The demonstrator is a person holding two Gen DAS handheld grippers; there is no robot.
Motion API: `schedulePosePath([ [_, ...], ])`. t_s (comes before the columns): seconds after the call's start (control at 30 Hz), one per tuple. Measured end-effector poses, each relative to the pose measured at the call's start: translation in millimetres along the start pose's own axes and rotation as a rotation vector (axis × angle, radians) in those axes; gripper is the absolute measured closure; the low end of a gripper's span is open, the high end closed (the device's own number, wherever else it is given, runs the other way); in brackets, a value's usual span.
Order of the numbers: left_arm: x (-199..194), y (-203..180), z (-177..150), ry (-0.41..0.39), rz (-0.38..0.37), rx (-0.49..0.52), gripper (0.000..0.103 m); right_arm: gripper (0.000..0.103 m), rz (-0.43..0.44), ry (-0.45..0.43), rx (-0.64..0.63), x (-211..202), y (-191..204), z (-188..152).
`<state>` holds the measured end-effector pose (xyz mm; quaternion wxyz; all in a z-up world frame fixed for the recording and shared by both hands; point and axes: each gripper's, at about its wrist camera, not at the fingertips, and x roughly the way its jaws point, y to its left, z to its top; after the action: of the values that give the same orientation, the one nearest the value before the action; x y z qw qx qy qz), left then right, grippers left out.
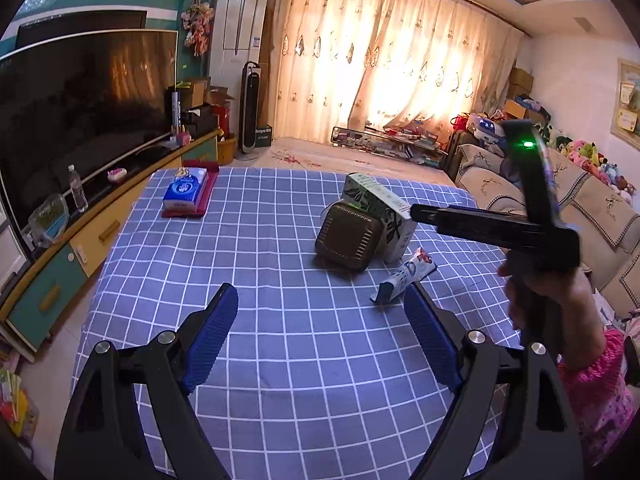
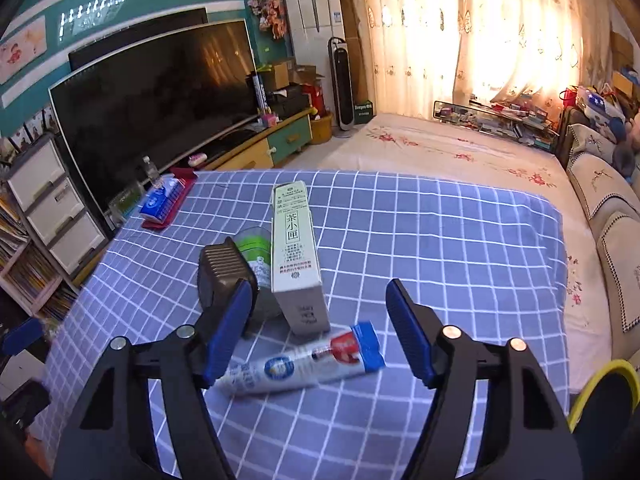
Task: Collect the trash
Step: 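Reach the right gripper to the white tea box and grasp it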
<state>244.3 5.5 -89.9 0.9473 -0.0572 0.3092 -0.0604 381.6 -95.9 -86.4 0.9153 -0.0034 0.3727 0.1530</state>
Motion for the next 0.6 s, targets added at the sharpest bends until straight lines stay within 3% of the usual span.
schedulePosePath([
  [0.27, 12.6, 3.6, -6.4, 0.029, -0.027, -0.024, 0.019, 0.055, -0.018, 0.043, -0.044, 35.3, 7.5, 3.1],
  [0.4, 17.9, 2.2, -9.0, 0.041, -0.039, -0.023, 0.019, 0.056, 0.001, 0.059, -0.060, 51.3, 12.1, 5.9],
  [0.43, 18.4, 1.3, -9.6, 0.043, -0.041, -0.022, 0.019, 0.060, -0.003, 0.061, -0.067, 53.7, 13.8, 5.7],
  [0.47, 19.9, 0.0, -10.4, 0.047, -0.043, -0.020, 0.019, 0.072, 0.000, 0.068, -0.071, 56.5, 13.9, 5.9],
  [0.6, 25.1, -2.4, -12.4, 0.062, -0.049, -0.014, 0.019, 0.074, 0.012, 0.065, -0.057, 53.3, 10.2, 5.4],
])
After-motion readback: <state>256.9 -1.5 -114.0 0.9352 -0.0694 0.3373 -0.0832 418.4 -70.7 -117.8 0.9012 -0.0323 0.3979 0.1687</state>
